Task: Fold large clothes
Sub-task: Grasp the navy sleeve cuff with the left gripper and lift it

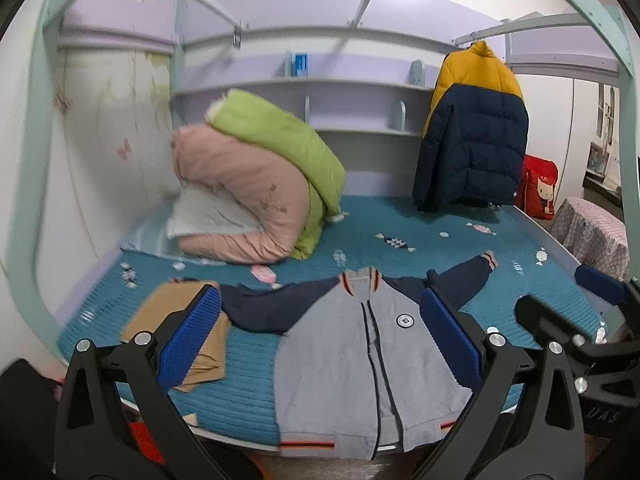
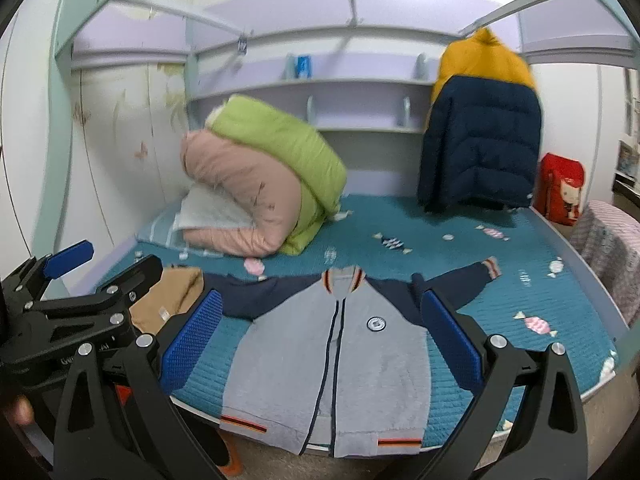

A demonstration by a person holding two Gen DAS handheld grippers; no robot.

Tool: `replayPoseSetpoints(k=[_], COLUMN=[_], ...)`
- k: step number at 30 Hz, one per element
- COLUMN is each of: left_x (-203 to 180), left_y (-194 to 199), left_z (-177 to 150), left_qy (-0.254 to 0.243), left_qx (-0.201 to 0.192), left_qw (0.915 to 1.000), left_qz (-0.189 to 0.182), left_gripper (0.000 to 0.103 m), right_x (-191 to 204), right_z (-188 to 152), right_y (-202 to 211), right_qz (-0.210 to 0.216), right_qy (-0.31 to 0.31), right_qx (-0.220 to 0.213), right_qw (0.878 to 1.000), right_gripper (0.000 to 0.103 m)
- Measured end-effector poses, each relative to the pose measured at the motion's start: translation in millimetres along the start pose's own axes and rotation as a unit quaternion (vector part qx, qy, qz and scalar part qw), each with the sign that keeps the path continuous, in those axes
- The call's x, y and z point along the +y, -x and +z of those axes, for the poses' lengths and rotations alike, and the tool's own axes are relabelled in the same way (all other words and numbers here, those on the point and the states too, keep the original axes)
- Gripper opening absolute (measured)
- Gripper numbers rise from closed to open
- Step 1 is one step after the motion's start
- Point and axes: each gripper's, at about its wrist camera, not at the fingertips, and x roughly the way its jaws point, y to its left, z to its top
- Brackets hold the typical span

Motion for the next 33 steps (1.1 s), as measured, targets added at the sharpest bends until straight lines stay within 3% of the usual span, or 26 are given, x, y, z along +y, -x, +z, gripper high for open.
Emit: replayPoseSetpoints(k=[3, 7, 9, 10, 11, 13, 14, 15, 19, 23, 25, 27, 29, 31, 33], left_x=[19, 45, 63, 76, 83, 101, 111, 124, 171, 245, 296, 338, 371, 397, 415], left_y=[-62, -158, -212, -242, -259, -296, -314, -327, -357, -374, -382, -395, -418, -446, -469], left_z=[-13, -42, -64, -79, -87, -107, -115, -120, -105, -72, -54, -42, -37, -38, -44], left_qy=[0.020, 0.043, 0.074, 0.099, 0.114, 0.152, 0.169, 0.178, 0.176, 0.194, 0.233, 0.267, 0.297, 0.311, 0.316], left_qx=[0.035, 0.138, 0.209, 0.246, 0.265, 0.304, 0.318, 0.317, 0.308, 0.273, 0.242, 0.229, 0.250, 0.287, 0.324], left_qw=[0.9982, 0.9851, 0.9677, 0.9536, 0.9443, 0.9176, 0.9098, 0.9091, 0.9243, 0.9417, 0.9418, 0.9340, 0.9170, 0.9035, 0.8877], left_qz=[-0.044, -0.093, -0.120, -0.143, -0.158, -0.206, -0.207, -0.204, -0.141, -0.031, 0.021, 0.060, 0.093, 0.069, 0.084], left_gripper=[0.099, 0.099, 0.099, 0.099, 0.099, 0.099, 0.099, 0.099, 0.099, 0.099, 0.099, 0.099, 0.099, 0.099, 0.099], right_x=[4, 12, 13, 12, 11, 9, 8, 8, 6, 2, 0, 0, 1, 2, 3], right_z=[-7, -29, -44, -51, -57, -68, -73, -79, -95, -105, -107, -108, -109, -111, -111], right_y=[-45, -131, -177, -193, -209, -245, -263, -279, -324, -359, -368, -378, -388, -397, -403], right_qz=[-0.001, -0.002, -0.003, -0.002, -0.002, 0.006, 0.005, 0.004, 0.004, 0.002, 0.005, 0.008, 0.012, 0.012, 0.017], right_qy=[0.005, 0.022, 0.019, 0.014, 0.007, -0.012, -0.017, -0.017, -0.019, -0.022, -0.026, -0.025, -0.024, -0.024, -0.028], right_qx=[0.029, 0.100, 0.138, 0.151, 0.163, 0.180, 0.190, 0.200, 0.234, 0.255, 0.259, 0.262, 0.267, 0.269, 0.271], right_qw=[1.000, 0.995, 0.990, 0.988, 0.987, 0.984, 0.982, 0.980, 0.972, 0.967, 0.966, 0.965, 0.963, 0.963, 0.962], right_gripper=[0.096, 0.096, 0.096, 0.096, 0.096, 0.096, 0.096, 0.096, 0.096, 0.096, 0.096, 0.096, 0.096, 0.096, 0.096])
